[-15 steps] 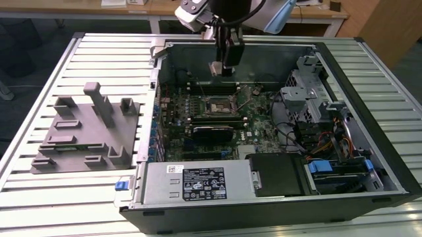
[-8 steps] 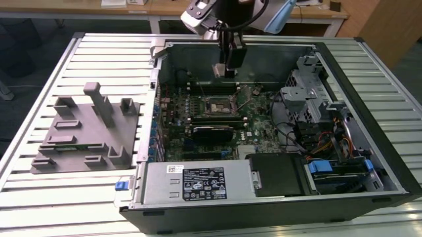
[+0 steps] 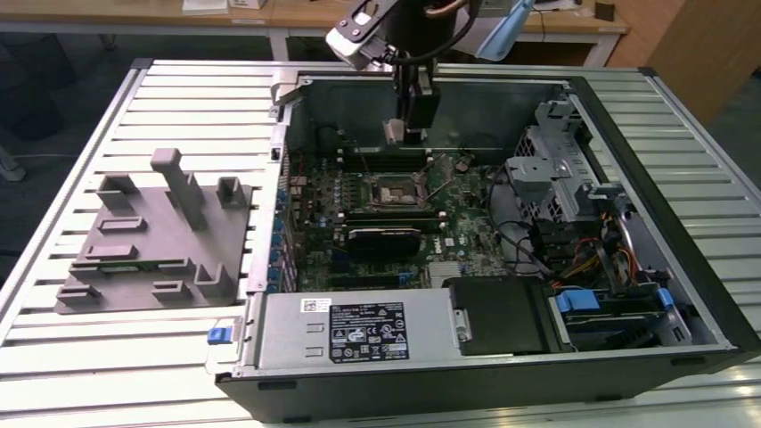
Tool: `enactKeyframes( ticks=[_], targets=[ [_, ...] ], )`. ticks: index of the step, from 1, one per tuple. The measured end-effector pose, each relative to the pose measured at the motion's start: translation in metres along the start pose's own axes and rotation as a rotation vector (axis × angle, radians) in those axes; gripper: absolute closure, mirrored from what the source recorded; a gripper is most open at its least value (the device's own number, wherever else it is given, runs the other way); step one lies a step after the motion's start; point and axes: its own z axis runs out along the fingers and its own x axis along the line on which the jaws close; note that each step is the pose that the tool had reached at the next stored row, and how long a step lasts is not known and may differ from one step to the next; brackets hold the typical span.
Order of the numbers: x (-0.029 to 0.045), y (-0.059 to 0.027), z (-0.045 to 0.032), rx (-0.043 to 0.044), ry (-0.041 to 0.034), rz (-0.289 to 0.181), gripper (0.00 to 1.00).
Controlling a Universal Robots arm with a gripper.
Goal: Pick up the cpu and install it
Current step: 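Place the cpu into insertion slot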
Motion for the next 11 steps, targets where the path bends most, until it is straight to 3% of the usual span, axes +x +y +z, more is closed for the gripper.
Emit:
enactKeyframes(
  ticks=[4, 8, 11],
  targets=[
    [0.0034, 0.0003, 0.0064, -0.0017, 0.0000, 0.000, 0.47],
    [0.0040, 0.0002, 0.0092, -0.0177, -0.0012, 0.003, 0.47],
    [0.0045, 0.0001, 0.0132, -0.0178, -0.0021, 0.030, 0.47]
  ],
)
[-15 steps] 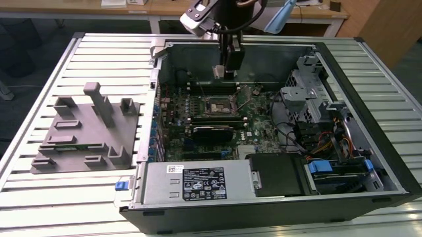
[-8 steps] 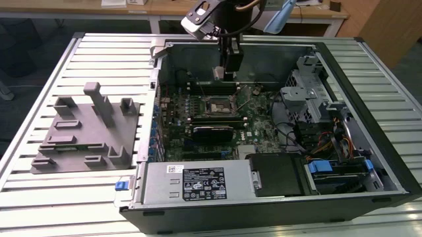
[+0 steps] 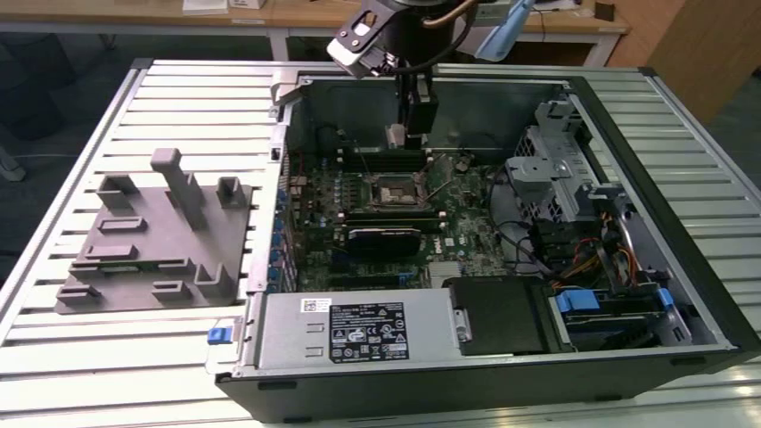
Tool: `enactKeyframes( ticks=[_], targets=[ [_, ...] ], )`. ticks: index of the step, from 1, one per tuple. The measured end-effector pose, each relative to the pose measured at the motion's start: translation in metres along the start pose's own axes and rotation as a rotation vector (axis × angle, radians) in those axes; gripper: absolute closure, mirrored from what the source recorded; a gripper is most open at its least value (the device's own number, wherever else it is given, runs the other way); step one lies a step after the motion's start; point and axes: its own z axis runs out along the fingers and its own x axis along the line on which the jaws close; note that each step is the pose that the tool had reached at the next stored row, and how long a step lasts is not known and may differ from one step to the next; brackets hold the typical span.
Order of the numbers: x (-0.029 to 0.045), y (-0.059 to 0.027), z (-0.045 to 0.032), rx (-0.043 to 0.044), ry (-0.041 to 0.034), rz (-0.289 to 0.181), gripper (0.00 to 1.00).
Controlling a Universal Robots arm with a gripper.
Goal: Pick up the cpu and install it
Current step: 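Place the cpu into insertion slot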
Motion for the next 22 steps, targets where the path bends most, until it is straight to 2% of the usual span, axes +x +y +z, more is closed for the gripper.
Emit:
enactKeyframes(
  ticks=[2, 8, 22],
  targets=[
    [0.0009, -0.0002, 0.0035, 0.0003, -0.0007, 0.015, 0.47],
    [0.0063, -0.0006, 0.0144, 0.0001, -0.0006, 0.017, 0.47],
    [0.0075, -0.0017, 0.0398, 0.0003, -0.0007, 0.017, 0.47]
  ],
)
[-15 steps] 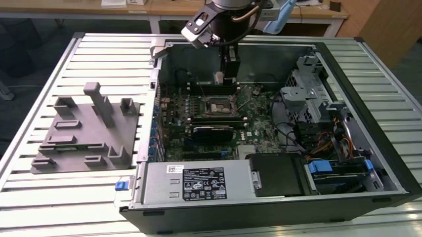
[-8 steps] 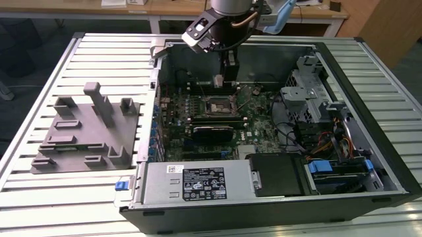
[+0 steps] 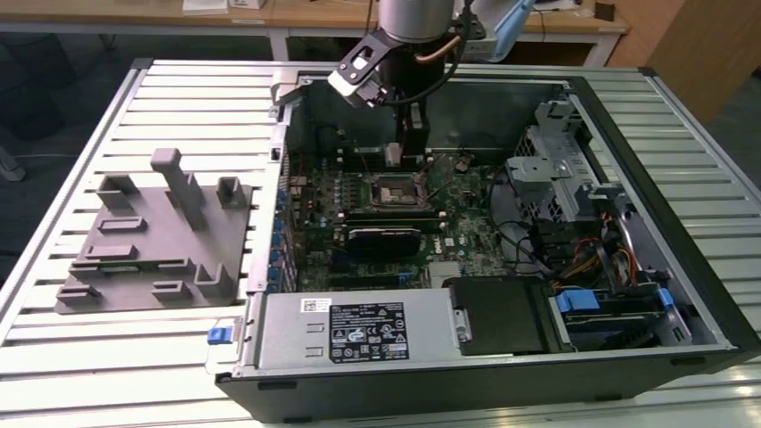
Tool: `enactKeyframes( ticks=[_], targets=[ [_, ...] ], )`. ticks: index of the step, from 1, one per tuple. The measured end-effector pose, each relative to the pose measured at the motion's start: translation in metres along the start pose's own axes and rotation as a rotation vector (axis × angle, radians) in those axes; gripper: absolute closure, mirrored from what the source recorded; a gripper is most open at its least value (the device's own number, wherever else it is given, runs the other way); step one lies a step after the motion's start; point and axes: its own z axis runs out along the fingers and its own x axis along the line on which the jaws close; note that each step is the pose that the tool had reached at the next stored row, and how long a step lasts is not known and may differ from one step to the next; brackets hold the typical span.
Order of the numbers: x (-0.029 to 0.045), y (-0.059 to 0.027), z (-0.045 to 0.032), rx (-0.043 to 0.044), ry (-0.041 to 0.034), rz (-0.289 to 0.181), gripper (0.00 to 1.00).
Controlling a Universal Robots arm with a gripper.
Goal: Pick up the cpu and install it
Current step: 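Place the cpu into insertion slot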
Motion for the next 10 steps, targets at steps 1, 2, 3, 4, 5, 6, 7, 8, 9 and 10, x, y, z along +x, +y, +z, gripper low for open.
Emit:
enactKeyframes(
  ticks=[1, 2, 3, 4, 5, 6, 7, 8, 9, 10],
  targets=[
    [0.0000, 0.0000, 0.0011, 0.0000, 0.0001, 0.000, 0.47],
    [0.0000, -0.0001, 0.0013, 0.0001, -0.0002, 0.000, 0.47],
    [0.0000, -0.0001, 0.0015, 0.0002, -0.0003, 0.000, 0.47],
    [0.0000, -0.0001, 0.0018, 0.0001, -0.0002, 0.000, 0.47],
    [0.0001, -0.0002, 0.0023, -0.0001, 0.0001, 0.000, 0.47],
    [0.0001, -0.0004, 0.0028, -0.0001, 0.0001, 0.000, 0.47],
    [0.0001, -0.0006, 0.0036, 0.0000, -0.0001, 0.000, 0.47],
    [0.0001, -0.0008, 0.0047, 0.0001, -0.0002, 0.000, 0.47],
    [0.0002, -0.0009, 0.0060, 0.0000, -0.0001, 0.000, 0.47],
    [0.0002, -0.0010, 0.0074, 0.0000, -0.0001, 0.000, 0.47]
  ],
)
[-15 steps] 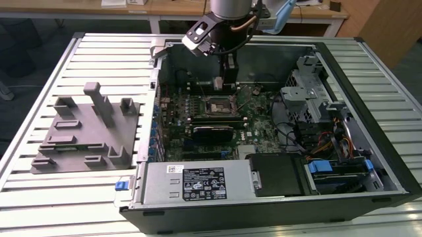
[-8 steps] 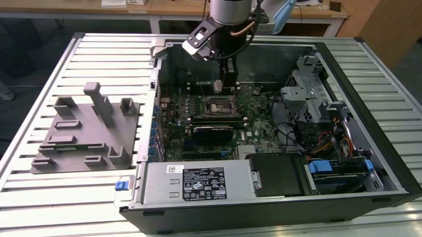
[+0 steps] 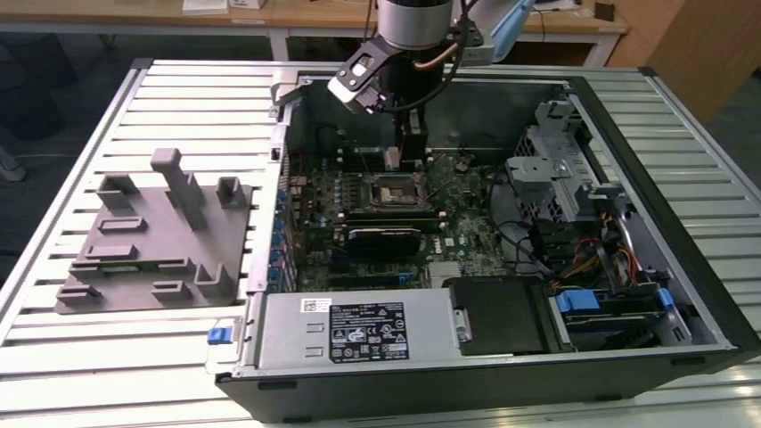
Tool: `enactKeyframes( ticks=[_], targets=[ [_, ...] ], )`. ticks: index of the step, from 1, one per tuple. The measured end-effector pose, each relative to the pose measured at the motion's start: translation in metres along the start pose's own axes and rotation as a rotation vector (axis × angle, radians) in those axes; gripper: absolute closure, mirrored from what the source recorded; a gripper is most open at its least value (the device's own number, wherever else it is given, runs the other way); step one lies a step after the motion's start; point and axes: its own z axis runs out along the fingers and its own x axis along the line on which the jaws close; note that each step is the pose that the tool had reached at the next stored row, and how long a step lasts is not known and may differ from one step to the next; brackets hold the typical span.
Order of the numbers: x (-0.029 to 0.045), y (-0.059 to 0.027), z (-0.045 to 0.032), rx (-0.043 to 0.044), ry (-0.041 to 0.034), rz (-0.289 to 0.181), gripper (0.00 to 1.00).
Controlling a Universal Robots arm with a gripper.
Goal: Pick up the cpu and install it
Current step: 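Place the cpu into insertion slot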
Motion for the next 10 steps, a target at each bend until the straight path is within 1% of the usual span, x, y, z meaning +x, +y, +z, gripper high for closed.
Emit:
enactKeyframes(
  ticks=[4, 7, 10],
  targets=[
    [0.0003, -0.0003, 0.0060, -0.0001, 0.0005, 0.000, 0.47],
    [0.0004, -0.0005, 0.0091, -0.0001, 0.0031, 0.000, 0.47],
    [0.0005, -0.0007, 0.0128, 0.0000, 0.0035, 0.000, 0.47]
  ],
)
